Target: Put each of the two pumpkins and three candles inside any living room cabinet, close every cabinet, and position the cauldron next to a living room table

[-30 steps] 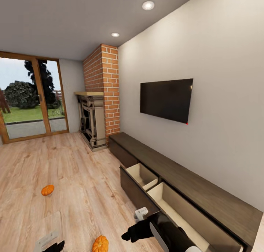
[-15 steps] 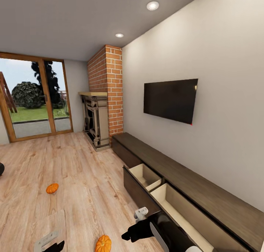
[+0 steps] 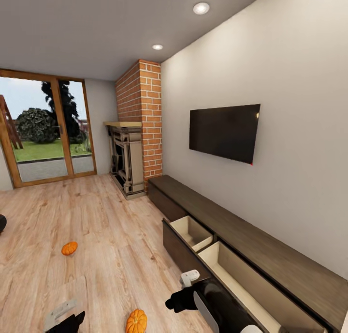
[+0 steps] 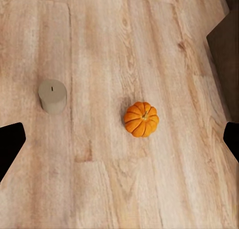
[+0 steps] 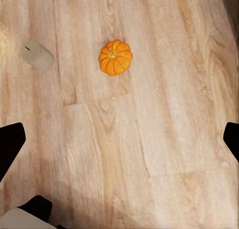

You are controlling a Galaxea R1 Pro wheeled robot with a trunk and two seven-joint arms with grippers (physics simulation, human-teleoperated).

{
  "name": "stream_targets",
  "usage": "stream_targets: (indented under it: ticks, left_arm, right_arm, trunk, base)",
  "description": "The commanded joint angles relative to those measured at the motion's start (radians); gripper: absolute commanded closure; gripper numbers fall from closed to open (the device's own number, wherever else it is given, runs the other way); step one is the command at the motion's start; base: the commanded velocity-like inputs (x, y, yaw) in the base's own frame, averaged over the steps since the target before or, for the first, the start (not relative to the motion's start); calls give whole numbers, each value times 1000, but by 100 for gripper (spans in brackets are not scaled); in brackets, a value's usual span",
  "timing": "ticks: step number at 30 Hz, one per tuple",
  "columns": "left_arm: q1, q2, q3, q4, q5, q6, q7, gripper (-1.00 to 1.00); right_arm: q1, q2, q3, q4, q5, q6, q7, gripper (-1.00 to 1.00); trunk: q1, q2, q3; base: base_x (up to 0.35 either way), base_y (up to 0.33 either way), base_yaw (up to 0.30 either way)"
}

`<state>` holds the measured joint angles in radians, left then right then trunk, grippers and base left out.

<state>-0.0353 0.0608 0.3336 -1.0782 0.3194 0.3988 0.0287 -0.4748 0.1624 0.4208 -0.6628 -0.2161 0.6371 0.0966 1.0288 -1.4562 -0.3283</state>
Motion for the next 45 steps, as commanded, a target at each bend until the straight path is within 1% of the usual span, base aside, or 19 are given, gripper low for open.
stream_targets:
  ticks: [1, 4, 9, 22, 38, 45]
  left_arm:
    - [0, 0, 1, -5, 11, 6, 4, -100]
    - [0, -1, 1, -11, 13, 4, 6, -100]
    - [0, -2, 1, -11, 16, 3, 7, -100]
    - [1, -2, 1, -11, 17, 3, 2, -100]
    - [2, -3, 2, -11, 17, 3, -1, -100]
    - [2, -4, 2, -11, 17, 3, -1, -100]
  right_arm:
    - [-1, 1, 4, -1, -5, 1, -5, -100]
    - [-1, 9, 21, -2, -9, -30, -19, -100]
    - [-1, 12, 31, -3, -12, -62, -27, -100]
    - [-1, 12, 35, -1, -12, -68, -28, -100]
    - [-1, 12, 35, -1, -12, -68, -29, -100]
    - [-1, 12, 35, -1, -12, -68, -29, -100]
  trunk:
    - [0, -1, -1]
    - [0, -1, -1]
    - [0, -1, -1]
    - [0, -1, -1]
    - [0, -1, -1]
    - [0, -1, -1]
  base:
    - [-9, 0, 0]
    - [-5, -2, 0]
    - [-1, -121, 97]
    - [0, -242, 270]
    - [3, -11, 284]
    - [135, 39, 284]
